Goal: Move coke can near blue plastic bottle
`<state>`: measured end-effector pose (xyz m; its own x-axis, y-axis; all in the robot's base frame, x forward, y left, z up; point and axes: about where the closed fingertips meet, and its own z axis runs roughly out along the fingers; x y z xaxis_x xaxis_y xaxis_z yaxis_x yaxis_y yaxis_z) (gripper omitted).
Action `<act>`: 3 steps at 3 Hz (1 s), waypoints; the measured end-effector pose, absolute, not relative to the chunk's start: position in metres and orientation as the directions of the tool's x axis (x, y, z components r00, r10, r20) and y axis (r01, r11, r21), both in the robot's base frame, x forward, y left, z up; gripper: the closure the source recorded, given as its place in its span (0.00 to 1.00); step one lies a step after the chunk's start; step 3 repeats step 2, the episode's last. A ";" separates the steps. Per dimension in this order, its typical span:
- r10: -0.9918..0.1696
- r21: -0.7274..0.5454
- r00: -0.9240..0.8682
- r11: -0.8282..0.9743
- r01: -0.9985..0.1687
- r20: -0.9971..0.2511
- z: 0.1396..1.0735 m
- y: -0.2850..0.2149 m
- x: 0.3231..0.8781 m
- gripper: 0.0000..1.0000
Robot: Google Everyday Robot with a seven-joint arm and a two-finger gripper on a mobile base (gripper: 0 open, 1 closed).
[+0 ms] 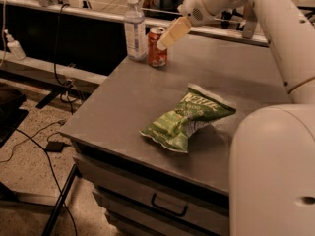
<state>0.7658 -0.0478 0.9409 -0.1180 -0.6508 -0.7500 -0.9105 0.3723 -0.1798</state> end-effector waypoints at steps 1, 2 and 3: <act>-0.640 -0.234 -0.098 0.412 -0.881 -0.762 0.979 -0.086 0.752 0.00; -0.637 -0.247 -0.095 0.426 -0.870 -0.765 0.988 -0.097 0.748 0.00; -0.637 -0.247 -0.095 0.426 -0.870 -0.765 0.988 -0.097 0.748 0.00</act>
Offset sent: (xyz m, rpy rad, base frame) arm -0.0150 -0.0423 0.0419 0.0092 -0.0712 -0.0487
